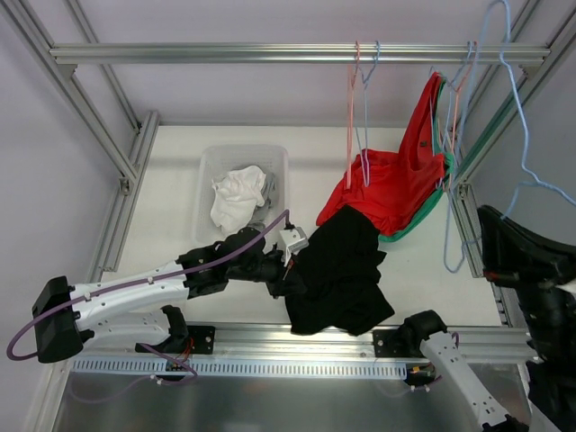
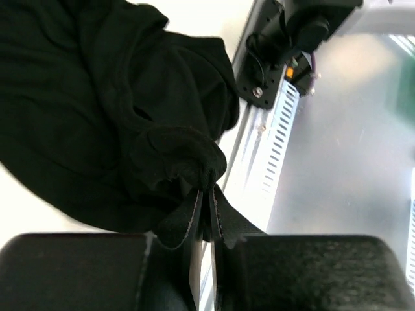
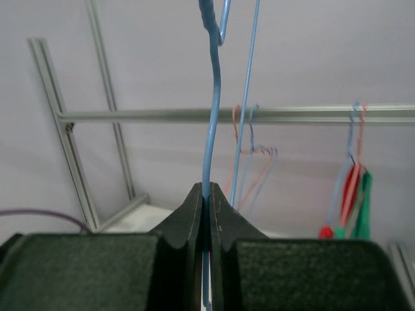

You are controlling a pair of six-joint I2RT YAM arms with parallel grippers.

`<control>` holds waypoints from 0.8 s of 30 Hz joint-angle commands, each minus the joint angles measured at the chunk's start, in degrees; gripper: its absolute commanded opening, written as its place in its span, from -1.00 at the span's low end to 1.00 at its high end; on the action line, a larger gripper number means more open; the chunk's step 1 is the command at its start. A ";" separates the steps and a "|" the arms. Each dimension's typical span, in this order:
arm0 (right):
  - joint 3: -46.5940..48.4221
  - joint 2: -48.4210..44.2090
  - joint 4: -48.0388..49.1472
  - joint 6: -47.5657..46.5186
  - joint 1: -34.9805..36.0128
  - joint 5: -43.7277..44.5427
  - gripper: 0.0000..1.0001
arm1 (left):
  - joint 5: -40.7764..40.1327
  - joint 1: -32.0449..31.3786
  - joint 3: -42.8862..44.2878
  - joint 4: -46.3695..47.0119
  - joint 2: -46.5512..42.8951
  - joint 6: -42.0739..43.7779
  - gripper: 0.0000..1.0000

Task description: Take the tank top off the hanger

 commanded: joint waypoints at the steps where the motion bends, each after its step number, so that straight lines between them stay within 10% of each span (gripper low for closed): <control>1: 5.12 2.42 -30.11 -2.60 -0.19 7.65 -0.99 | -4.29 -0.72 0.82 2.95 -2.48 -0.92 -0.89; 9: 9.26 15.34 -36.23 0.39 -0.19 8.62 -0.99 | -6.06 -0.72 7.14 -2.41 -4.33 -0.13 -0.20; 15: 13.47 25.00 -32.01 0.30 -0.37 11.34 -0.99 | -5.54 -0.72 9.96 -4.87 -6.70 0.40 0.97; 24: 34.03 49.26 -29.63 -0.75 -8.88 -0.69 -0.99 | -6.24 -0.72 7.41 -6.46 -11.27 0.14 0.97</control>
